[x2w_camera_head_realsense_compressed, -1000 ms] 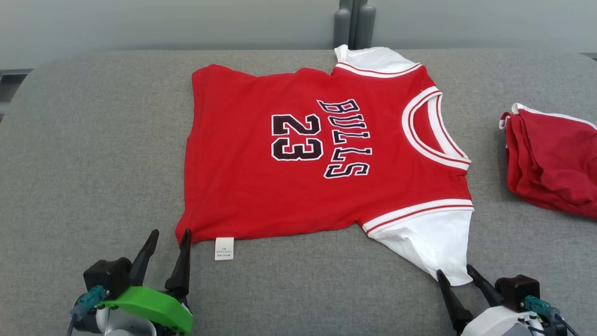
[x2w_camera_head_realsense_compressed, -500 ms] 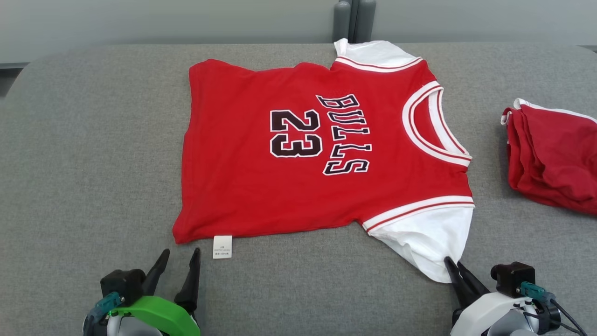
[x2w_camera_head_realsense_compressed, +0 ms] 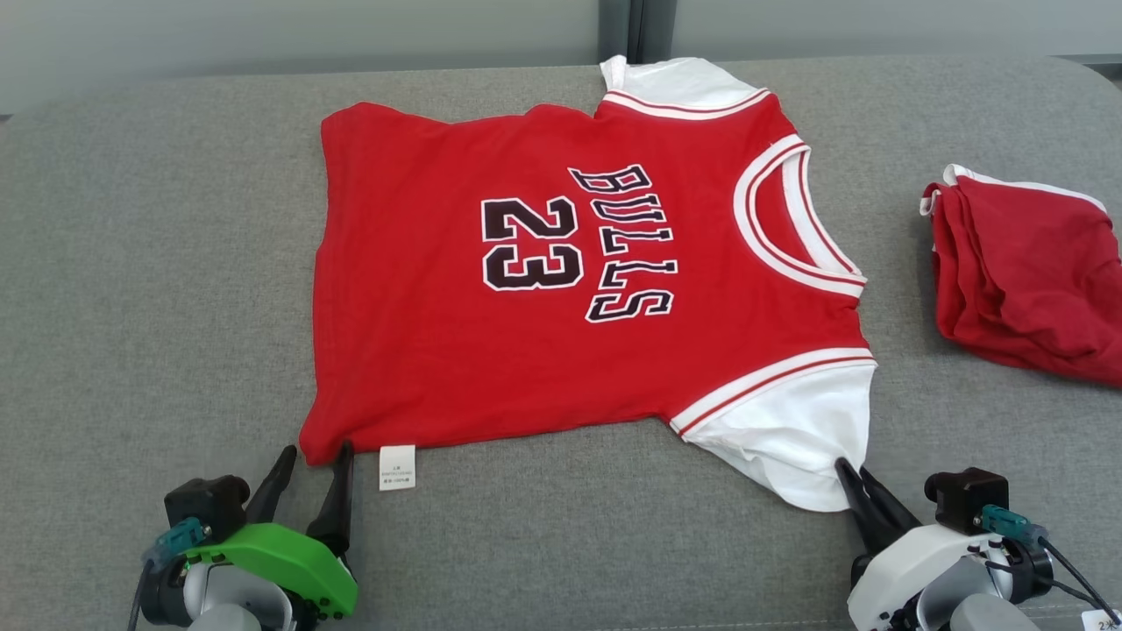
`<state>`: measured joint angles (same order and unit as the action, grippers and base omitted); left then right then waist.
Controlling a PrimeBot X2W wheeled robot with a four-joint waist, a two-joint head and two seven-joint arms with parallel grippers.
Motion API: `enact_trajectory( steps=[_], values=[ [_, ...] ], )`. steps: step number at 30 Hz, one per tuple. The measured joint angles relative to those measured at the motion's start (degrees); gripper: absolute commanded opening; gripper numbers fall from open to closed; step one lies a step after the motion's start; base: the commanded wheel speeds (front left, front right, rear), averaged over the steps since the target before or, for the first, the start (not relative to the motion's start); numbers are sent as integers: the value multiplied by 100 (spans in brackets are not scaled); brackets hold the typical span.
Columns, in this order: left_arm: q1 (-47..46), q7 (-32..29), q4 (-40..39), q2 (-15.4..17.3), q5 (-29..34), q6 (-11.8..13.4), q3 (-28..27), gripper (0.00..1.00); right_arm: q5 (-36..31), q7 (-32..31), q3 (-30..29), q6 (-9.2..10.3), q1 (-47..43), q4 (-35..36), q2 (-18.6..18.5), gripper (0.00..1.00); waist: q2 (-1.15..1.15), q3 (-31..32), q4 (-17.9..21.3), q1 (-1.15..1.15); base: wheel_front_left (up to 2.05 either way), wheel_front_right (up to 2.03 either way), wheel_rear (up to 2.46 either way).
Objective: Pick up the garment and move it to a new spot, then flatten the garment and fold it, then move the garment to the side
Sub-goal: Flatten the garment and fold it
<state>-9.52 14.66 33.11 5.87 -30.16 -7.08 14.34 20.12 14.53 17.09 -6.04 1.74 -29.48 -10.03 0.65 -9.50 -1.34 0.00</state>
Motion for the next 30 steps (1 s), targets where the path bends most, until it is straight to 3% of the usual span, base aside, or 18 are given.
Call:
enact_trajectory(
  steps=[1,4,5,6,16,24,30],
  values=[
    [-16,1,8,-2,-31,-1,-12,58,0,0,-12,0,15,-10,0,0,0,2,13,0,0,0,0],
    [-162,1,71,-13,-52,-2,0,35,0,0,-48,-1,17,-19,-27,0,0,-3,24,0,0,0,0],
    [-212,1,94,-16,-75,-3,13,9,-1,0,-48,-2,20,-22,-41,0,0,-4,24,0,0,0,0],
    [-248,1,112,-16,-99,-3,46,0,-1,0,-48,-4,23,-23,-52,0,0,-6,24,0,0,0,0],
    [-278,1,321,-13,-389,-3,476,0,-5,-1,-178,-45,159,-5,-65,0,0,-19,60,0,0,0,0],
    [-379,-204,93,263,-637,-3,639,0,487,-2,-570,-55,276,754,97,0,0,-81,56,0,0,0,0],
    [-708,-679,-508,535,-899,-4,873,0,928,-1,-753,-102,407,1302,-93,0,0,-192,42,0,0,0,0]
  ],
)
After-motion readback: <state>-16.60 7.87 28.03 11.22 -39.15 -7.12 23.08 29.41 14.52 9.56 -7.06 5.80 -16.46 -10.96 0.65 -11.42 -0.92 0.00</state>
